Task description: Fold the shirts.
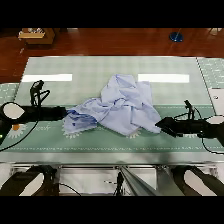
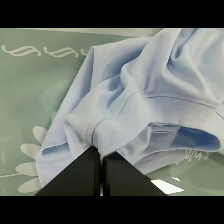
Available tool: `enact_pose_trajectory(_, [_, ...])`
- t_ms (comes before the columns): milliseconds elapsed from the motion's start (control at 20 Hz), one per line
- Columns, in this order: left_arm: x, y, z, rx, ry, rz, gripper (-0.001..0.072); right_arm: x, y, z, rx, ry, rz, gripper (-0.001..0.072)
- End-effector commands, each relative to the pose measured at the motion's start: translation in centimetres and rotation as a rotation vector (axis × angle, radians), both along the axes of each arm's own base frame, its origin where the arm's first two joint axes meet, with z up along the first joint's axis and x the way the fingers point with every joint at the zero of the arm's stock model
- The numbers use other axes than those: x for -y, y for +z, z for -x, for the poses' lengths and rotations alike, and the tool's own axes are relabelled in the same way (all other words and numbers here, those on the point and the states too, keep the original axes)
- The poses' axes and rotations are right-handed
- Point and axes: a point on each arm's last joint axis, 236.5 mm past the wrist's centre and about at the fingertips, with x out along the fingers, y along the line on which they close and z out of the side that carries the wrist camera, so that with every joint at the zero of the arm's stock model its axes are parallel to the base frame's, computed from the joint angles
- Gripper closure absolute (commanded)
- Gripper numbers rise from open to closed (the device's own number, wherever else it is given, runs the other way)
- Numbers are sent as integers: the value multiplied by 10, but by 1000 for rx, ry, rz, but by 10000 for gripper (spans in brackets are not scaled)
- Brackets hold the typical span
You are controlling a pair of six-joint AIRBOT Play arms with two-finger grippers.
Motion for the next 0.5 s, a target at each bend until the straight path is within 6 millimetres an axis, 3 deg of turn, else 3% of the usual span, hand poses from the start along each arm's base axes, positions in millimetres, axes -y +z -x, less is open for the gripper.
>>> enact_pose_trajectory(0, [1,-1,2,-7,-4,1,684,-15,-3,-11,48,-14,2,304])
enact_pose_trajectory(100, [0,0,1,-5,-3,1,684,-30,5,-18,77,-4,-22,669])
enact_pose_trajectory(200, [1,10,-5,16,-9,2,685,-40,29,-30,147,38,-70,700])
enact_pose_trajectory(300, [1,38,-15,64,-56,-5,685,-44,75,-48,266,100,-77,700])
enact_pose_trajectory(400, [-3,82,-30,125,-71,-3,685,-43,145,-73,460,135,-47,701])
enact_pose_trajectory(450, [-7,111,-40,174,-69,-6,685,-40,189,-86,577,129,-21,701])
